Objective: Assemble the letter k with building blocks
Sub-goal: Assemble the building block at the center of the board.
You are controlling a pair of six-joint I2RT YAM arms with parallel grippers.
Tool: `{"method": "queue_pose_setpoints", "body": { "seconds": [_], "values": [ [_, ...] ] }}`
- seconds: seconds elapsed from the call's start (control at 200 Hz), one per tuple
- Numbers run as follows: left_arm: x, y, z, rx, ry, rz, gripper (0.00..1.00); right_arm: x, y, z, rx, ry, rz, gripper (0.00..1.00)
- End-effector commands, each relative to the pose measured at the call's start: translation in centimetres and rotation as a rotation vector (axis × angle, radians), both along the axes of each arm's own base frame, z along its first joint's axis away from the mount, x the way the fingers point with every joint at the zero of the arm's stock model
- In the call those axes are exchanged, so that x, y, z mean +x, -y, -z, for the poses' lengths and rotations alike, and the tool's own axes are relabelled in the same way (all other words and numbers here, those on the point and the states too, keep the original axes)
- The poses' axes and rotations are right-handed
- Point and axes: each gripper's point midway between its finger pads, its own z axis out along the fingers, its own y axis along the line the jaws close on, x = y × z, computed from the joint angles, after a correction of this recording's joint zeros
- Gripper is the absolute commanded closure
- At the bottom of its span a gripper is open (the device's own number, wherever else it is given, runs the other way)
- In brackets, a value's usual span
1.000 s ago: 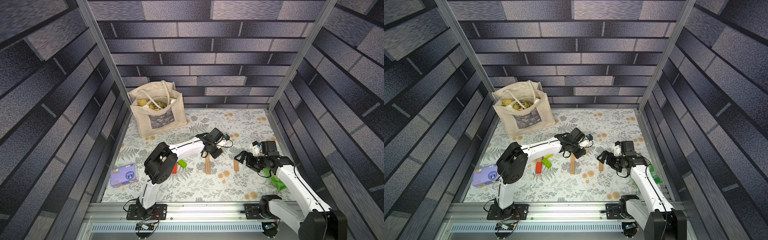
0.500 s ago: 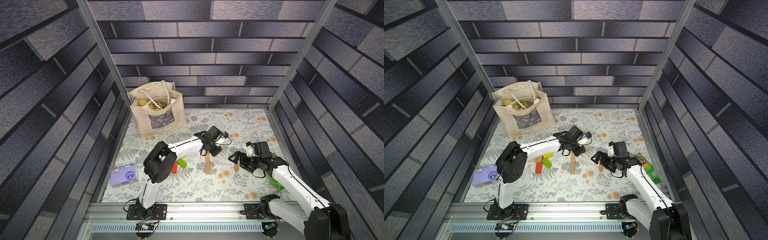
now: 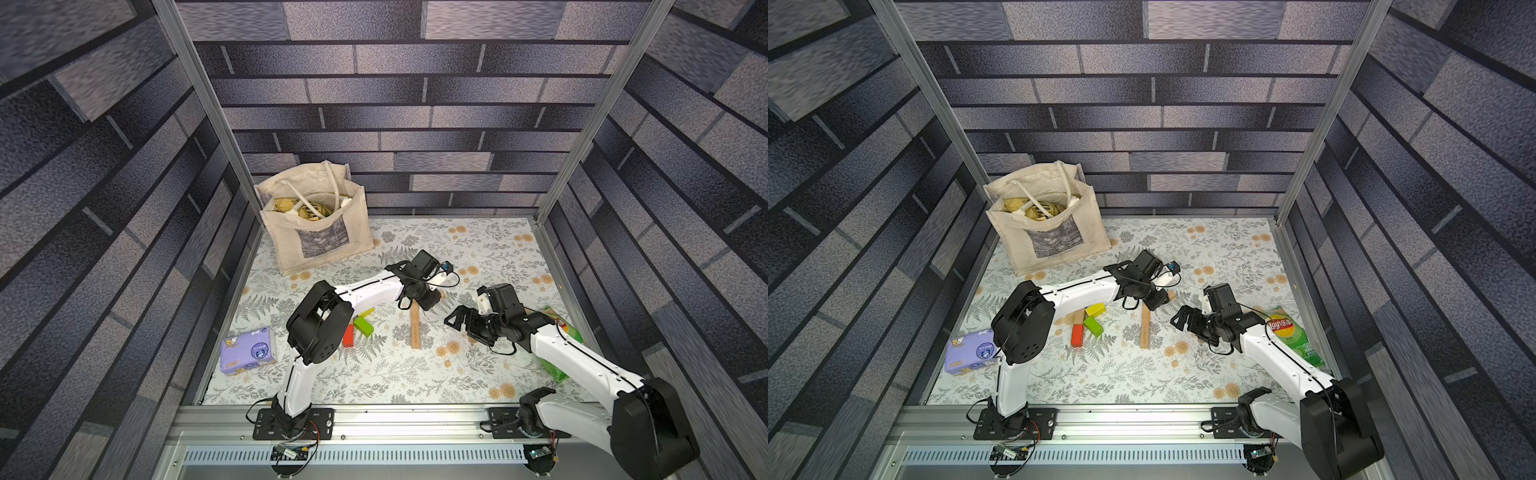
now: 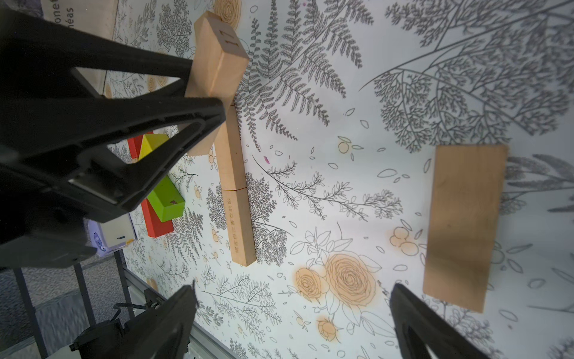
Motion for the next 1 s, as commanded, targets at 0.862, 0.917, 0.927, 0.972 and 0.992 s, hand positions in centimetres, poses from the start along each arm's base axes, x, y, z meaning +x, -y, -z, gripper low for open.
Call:
{"method": "queue_pose_setpoints", "body": {
  "seconds": [0.862, 0.917, 0.927, 0.972, 0.992],
  "values": [
    [0.3, 0.2, 3.4, 0.052, -0.014, 0.024, 0.77, 1.5, -1.1, -0.5, -0.019, 0.036, -0.008, 0.0],
    [0.3, 0.1, 3.5, 0.054, -0.016, 0.023, 0.75, 1.5, -1.1, -0.5, -0.021, 0.035, -0.007, 0.0],
    [0.3, 0.2, 3.5, 0.053, -0.016, 0.023, 0.75, 1.6, -1.1, -0.6, -0.021, 0.037, -0.009, 0.0],
    [0.4, 0.1, 3.6, 0.053, -0.019, 0.022, 0.74, 1.6, -1.1, -0.5, -0.024, 0.037, -0.008, 0.0],
    [0.5, 0.1, 3.6, 0.054, -0.019, 0.021, 0.74, 1.5, -1.1, -0.5, -0.024, 0.036, -0.009, 0.0]
  ]
}}
